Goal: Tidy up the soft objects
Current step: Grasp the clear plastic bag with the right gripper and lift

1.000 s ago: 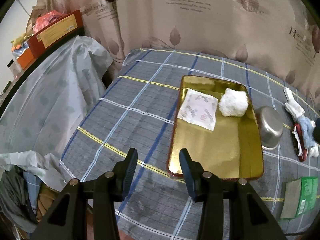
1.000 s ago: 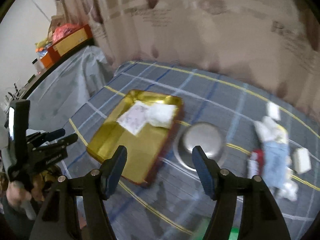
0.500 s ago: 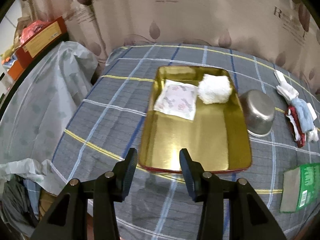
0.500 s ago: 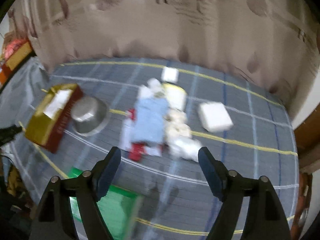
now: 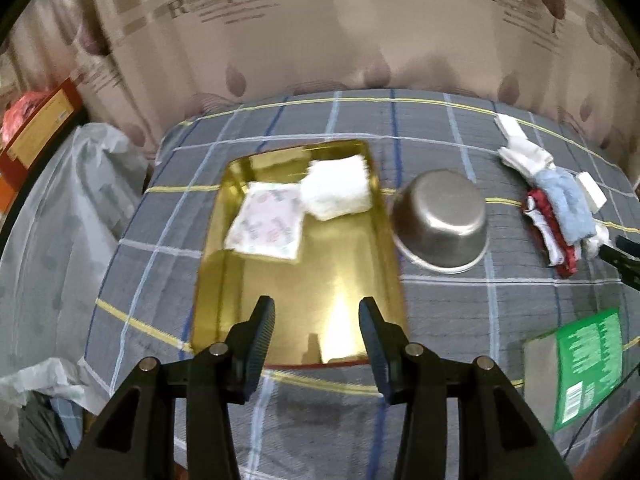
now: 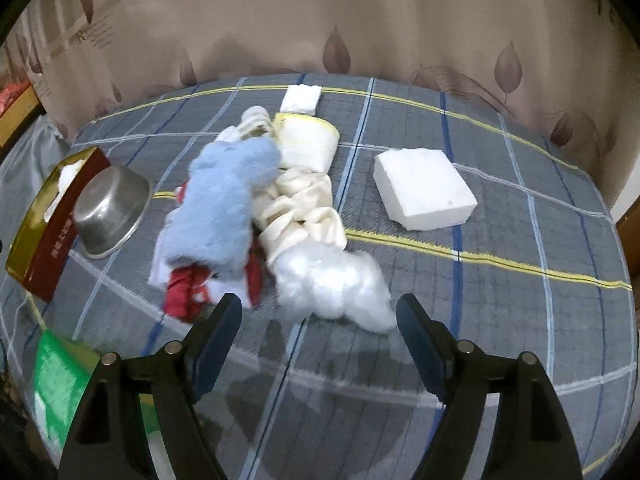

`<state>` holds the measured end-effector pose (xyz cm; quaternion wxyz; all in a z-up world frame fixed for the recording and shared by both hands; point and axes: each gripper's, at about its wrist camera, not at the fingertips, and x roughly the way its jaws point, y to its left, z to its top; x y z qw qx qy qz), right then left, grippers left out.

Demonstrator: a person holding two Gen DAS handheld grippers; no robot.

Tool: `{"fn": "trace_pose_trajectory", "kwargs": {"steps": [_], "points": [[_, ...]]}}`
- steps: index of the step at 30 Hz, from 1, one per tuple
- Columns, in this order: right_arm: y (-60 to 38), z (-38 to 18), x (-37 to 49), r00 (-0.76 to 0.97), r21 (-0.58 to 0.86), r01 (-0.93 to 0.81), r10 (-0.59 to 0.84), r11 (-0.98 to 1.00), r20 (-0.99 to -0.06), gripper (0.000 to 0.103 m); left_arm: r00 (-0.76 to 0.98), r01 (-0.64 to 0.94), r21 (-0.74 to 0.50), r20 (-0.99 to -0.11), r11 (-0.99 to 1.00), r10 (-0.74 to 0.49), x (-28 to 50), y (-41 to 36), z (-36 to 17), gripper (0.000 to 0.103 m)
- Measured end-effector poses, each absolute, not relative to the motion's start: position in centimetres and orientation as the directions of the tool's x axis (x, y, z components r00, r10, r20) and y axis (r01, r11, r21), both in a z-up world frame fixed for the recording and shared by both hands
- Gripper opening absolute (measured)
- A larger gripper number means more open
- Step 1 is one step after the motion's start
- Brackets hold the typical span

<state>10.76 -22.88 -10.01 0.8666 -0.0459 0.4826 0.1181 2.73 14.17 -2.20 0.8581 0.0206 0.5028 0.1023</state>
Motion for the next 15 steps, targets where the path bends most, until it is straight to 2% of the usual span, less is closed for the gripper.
{"fn": "trace_pose_trajectory", "kwargs": {"steps": [7,11,15], "points": [[-23.1,-11.8,12.5,0.52,0.049,-0.247,0.175,0.968,-0.836,0.076,0.474,-0.052,0.082,-0.875,0.995,0.097,5.3,9.8,-2.4,0.044],[-23.2,-12.2,12.5,0.533,0.062,-0.254,0.193,0.965,-0.824,0.065,0.458,-0.011,0.03,-0.888,0.999,0.032,6.7,7.7,-2.7,0.044],[-23.4,-12.1,11.9,0.549,0.065,-0.258,0.202,0.964,-0.811,0.059,0.467,0.029,0.054,-0.883,0.998,0.034,7.8,5.1,-2.6,0.044]]}}
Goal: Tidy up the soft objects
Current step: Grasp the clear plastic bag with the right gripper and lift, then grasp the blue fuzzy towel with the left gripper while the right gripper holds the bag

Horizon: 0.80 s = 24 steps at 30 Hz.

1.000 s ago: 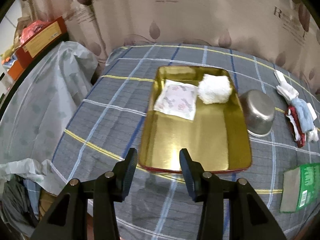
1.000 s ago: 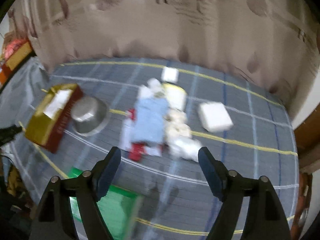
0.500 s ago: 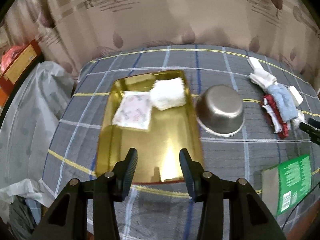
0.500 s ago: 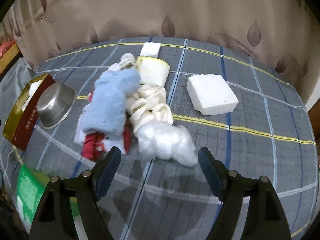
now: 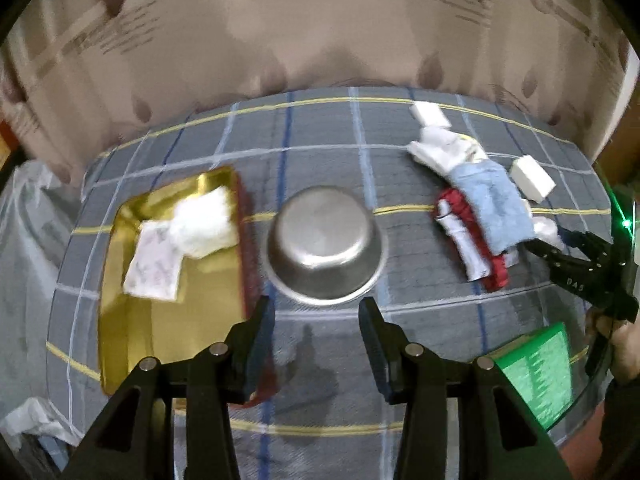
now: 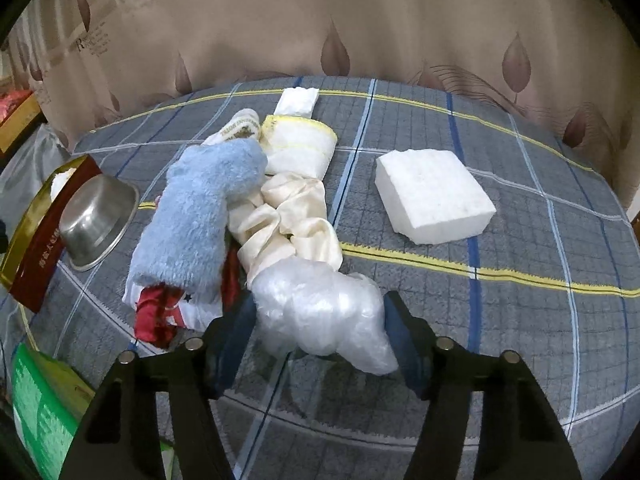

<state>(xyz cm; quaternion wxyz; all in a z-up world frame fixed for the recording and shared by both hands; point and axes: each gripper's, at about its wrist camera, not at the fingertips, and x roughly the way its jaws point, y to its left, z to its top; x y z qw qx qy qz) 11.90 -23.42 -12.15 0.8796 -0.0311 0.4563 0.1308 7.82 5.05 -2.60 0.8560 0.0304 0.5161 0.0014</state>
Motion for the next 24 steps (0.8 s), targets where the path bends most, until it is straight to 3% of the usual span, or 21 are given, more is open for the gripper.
{"fn": "trace_pose_trajectory", "kwargs": {"steps": [13,19,24], "points": [[-27.3,-9.8,5.7,0.562,0.181,-0.13,0.222,0.975,-0.797,0.057,0.436,0.212,-0.025,-0.892,0.977,-0.118,11.5,-5.2,-1.8,0.044],[-28.0,-8.8,2.9,0.597,0.238,-0.079,0.238,0.968,-0.766,0.057,0.386,0.226,-0.1,-0.904,0.969,-0.183,14.6,-9.4,-1.6,0.053],[-27.7,-8.6,2.8,0.606,0.231,-0.108,0.248,0.967,-0.756,0.058,0.336,0.201,-0.119,-0.924,0.972,-0.182,17.4,-11.9,-3.0,0.053]]}}
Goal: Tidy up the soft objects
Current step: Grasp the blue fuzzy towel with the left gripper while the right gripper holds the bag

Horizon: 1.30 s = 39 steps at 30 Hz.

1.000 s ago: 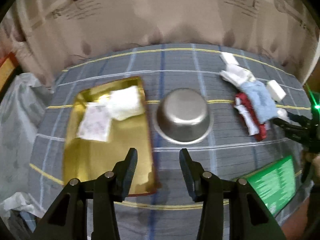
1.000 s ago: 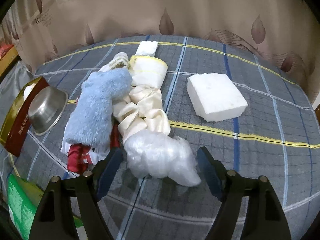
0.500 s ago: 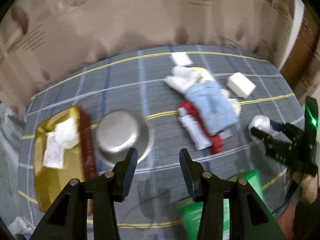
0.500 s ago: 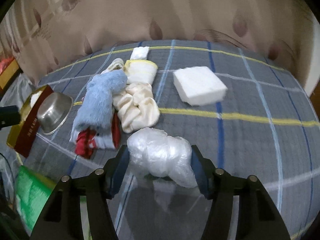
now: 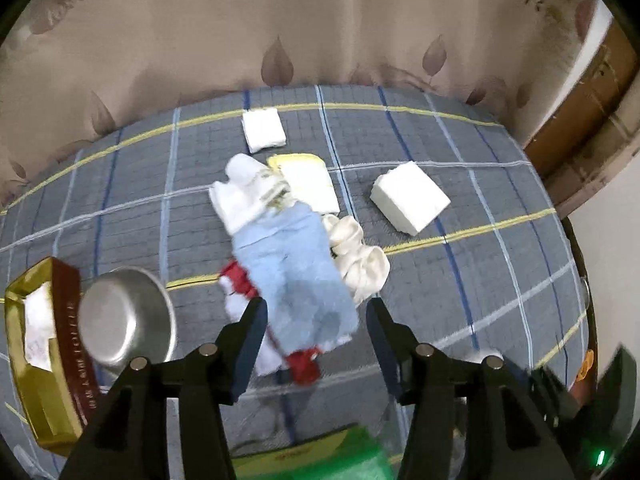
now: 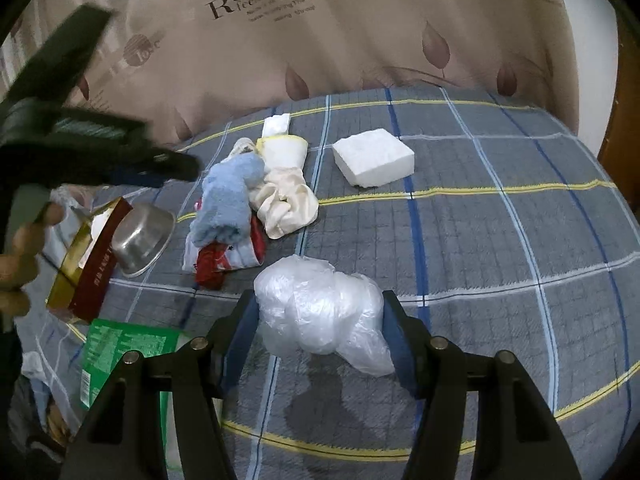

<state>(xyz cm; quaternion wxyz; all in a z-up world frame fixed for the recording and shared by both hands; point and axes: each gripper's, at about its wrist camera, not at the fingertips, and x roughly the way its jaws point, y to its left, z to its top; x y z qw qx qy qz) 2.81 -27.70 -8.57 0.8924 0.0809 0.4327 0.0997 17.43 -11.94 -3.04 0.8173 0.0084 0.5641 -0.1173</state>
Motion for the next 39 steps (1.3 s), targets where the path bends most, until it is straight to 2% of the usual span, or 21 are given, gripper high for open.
{"fn": "trace_pose_trajectory", "kwargs": {"steps": [4,13,16,18,19,22,39], "points": [[-28.4,-8.9,2.7,0.605,0.23,-0.099,0.242,0.968,-0.758,0.058,0.284,0.163,-0.141,-0.941,0.976,-0.183,19.1,-13.0,-4.9,0.053],[-29.6,-9.5,3.0,0.597,0.261,-0.084,0.258,0.962,-0.76,0.058,0.237,0.105,-0.075,-0.967,0.992,-0.098,20.3,-13.1,-8.3,0.053],[-29.3,-9.5,3.0,0.595,0.259,-0.097,0.265,0.961,-0.759,0.058,0.244,0.098,-0.103,-0.962,0.99,-0.125,20.1,-12.6,-8.3,0.052],[-29.1,-9.5,3.1,0.592,0.259,-0.103,0.268,0.96,-0.76,0.058,0.264,0.105,-0.13,-0.952,0.986,-0.154,19.8,-12.3,-7.7,0.04],[-29.0,-9.5,3.1,0.592,0.261,-0.104,0.271,0.96,-0.759,0.058,0.272,0.111,-0.138,-0.948,0.984,-0.163,19.7,-12.1,-7.3,0.023],[-29.0,-9.6,3.1,0.59,0.274,-0.106,0.282,0.956,-0.756,0.058,0.274,0.116,-0.156,-0.944,0.981,-0.182,19.6,-11.5,-6.6,0.017],[-27.9,-10.3,3.1,0.583,0.22,-0.114,0.245,0.969,-0.775,0.058,0.353,0.181,-0.172,-0.908,0.968,-0.227,15.3,-8.3,-1.2,0.015]]}}
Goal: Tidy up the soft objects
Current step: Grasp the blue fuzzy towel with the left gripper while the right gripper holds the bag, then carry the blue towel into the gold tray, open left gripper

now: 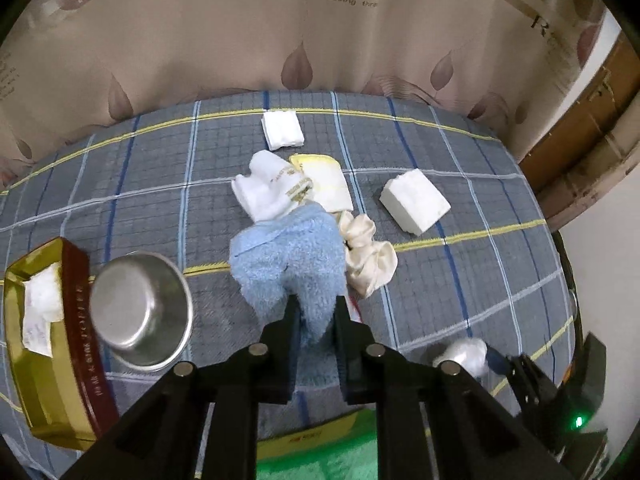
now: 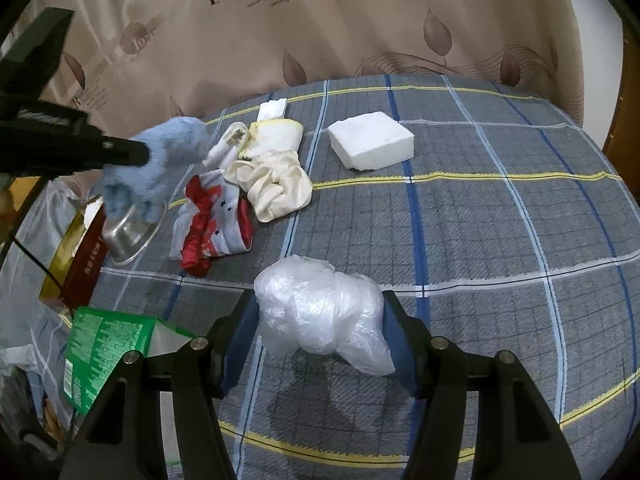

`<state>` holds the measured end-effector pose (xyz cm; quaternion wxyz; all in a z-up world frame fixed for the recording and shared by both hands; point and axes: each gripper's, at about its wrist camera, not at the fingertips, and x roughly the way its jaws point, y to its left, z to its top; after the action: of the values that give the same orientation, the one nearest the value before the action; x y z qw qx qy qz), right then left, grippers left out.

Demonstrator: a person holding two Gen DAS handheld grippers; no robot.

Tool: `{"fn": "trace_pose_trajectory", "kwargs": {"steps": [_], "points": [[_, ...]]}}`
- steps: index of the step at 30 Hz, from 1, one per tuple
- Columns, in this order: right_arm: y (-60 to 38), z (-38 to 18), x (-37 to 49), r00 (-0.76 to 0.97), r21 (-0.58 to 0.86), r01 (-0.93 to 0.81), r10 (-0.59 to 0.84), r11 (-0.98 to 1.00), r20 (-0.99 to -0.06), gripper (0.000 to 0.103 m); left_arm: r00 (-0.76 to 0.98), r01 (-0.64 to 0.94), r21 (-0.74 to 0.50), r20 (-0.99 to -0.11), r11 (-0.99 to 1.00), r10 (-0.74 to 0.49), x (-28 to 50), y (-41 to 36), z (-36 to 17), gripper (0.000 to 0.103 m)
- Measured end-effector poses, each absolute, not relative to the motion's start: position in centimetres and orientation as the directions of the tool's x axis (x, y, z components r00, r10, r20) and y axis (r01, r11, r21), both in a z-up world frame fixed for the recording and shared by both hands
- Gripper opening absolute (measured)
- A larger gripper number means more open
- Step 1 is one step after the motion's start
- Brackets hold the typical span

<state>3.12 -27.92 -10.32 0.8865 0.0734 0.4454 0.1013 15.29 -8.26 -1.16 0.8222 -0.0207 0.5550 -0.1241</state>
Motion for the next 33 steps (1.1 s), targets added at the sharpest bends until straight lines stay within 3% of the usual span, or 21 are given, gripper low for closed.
{"fn": "trace_pose_trajectory", "kwargs": {"steps": [15,33], "points": [[-27.8,-10.6,3.1,0.585,0.199,-0.11,0.226,0.974,-0.779,0.058,0.404,0.096,-0.089,-0.907,0.991,-0.12,10.6,1.6,1.6,0.015],[-27.7,-9.7,2.7,0.608,0.16,-0.084,0.178,0.984,-0.774,0.058,0.44,-0.236,0.106,-0.875,0.966,0.203,10.7,20.8,0.9,0.015]]}}
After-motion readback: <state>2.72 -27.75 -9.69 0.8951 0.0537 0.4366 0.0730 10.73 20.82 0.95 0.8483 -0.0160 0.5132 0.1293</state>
